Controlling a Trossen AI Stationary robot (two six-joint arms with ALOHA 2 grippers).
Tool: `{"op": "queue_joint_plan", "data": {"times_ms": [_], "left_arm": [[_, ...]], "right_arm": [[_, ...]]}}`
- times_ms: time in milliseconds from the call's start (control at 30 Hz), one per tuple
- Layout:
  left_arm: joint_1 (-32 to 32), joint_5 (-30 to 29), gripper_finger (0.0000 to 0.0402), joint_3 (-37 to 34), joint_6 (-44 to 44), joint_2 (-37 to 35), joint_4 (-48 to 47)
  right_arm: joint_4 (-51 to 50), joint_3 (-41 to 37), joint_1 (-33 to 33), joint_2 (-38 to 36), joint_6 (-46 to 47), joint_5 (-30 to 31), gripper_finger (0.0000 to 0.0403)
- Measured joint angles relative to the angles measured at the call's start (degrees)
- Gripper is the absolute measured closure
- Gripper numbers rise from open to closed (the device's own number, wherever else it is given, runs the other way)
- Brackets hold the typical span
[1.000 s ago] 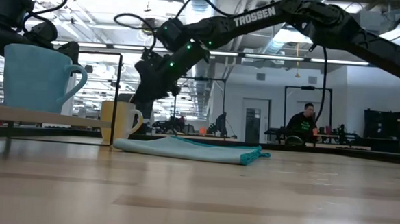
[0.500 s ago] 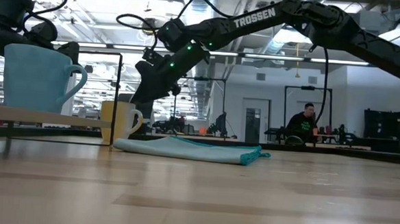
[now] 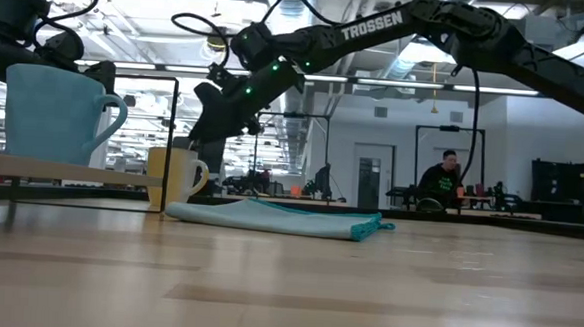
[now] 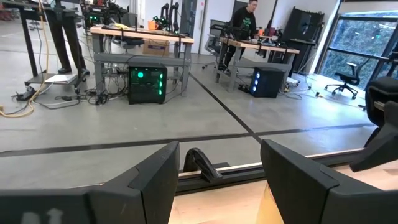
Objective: Stack small to large cups/mugs on shelf
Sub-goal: Put the yellow mug on the shelf
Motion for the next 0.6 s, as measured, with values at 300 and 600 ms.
{"op": "queue_joint_plan", "data": {"times_ms": [300,600], "left_arm": [[0.0,0.0,0.0184,0.0,0.6,0.1,0.0],[0.0,0.0,0.0184,0.0,0.9,0.1,0.0]], "right_arm": [[1.0,0.1,0.1,2.4,-1.8,1.1,0.0171],[-0.4,-0.1,0.0,3.3,-1.5,1.1,0.0171]]}}
